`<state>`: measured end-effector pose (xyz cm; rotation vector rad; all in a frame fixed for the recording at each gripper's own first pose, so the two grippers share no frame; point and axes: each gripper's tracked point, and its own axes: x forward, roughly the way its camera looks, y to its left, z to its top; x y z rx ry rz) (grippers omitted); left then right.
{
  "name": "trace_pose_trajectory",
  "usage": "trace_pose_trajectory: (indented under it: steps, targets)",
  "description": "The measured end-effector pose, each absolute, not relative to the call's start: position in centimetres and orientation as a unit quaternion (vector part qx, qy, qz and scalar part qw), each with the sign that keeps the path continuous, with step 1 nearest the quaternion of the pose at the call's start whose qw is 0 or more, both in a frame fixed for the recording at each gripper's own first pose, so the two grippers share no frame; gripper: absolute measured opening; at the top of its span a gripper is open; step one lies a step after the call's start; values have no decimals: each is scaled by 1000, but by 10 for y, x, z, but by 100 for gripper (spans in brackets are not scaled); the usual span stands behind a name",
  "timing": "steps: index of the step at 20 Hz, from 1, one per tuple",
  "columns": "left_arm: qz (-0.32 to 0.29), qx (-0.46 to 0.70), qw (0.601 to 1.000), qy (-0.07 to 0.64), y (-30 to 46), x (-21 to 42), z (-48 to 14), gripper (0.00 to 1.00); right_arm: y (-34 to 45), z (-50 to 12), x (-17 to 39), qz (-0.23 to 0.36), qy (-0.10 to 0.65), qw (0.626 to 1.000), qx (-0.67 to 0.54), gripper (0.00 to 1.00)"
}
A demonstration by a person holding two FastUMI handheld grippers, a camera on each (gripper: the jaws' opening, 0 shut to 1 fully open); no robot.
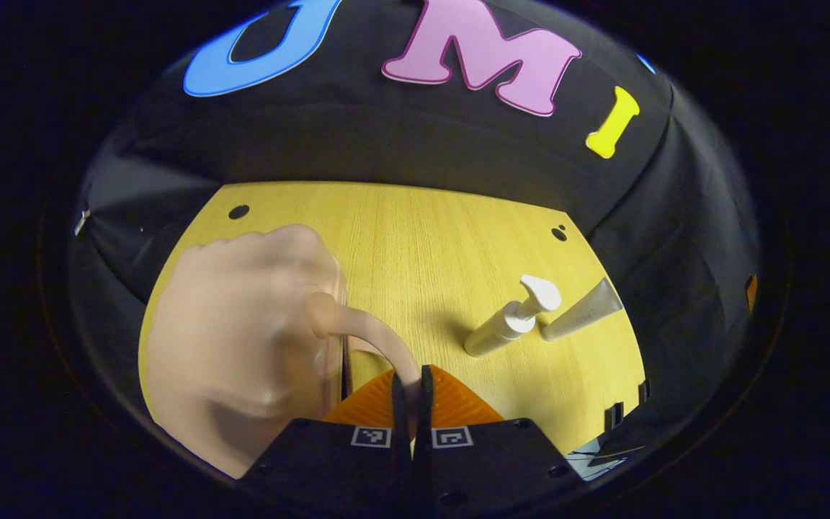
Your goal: First open the suitcase, pack the skin care products into it, and then close the suitcase.
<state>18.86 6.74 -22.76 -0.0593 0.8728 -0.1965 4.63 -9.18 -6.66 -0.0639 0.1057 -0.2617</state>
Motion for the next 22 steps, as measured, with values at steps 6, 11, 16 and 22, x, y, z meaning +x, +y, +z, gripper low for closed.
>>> trace_pose_trajectory:
  steps: [6,11,16,22]
  targets:
    - [-75,-43,925,370,148,183,-130,6,-86,-60,54,-126,41,991,-25,96]
    - [-27,-49,939,339,252,183,-87,6,-66,-46,69,-117,27,992,-33,96]
    - [20,-39,937,347,357,193,-89,6,-43,-42,80,-115,30,992,-37,96]
    - [98,-28,922,374,509,211,-145,6,-22,-59,92,-119,61,990,-44,98]
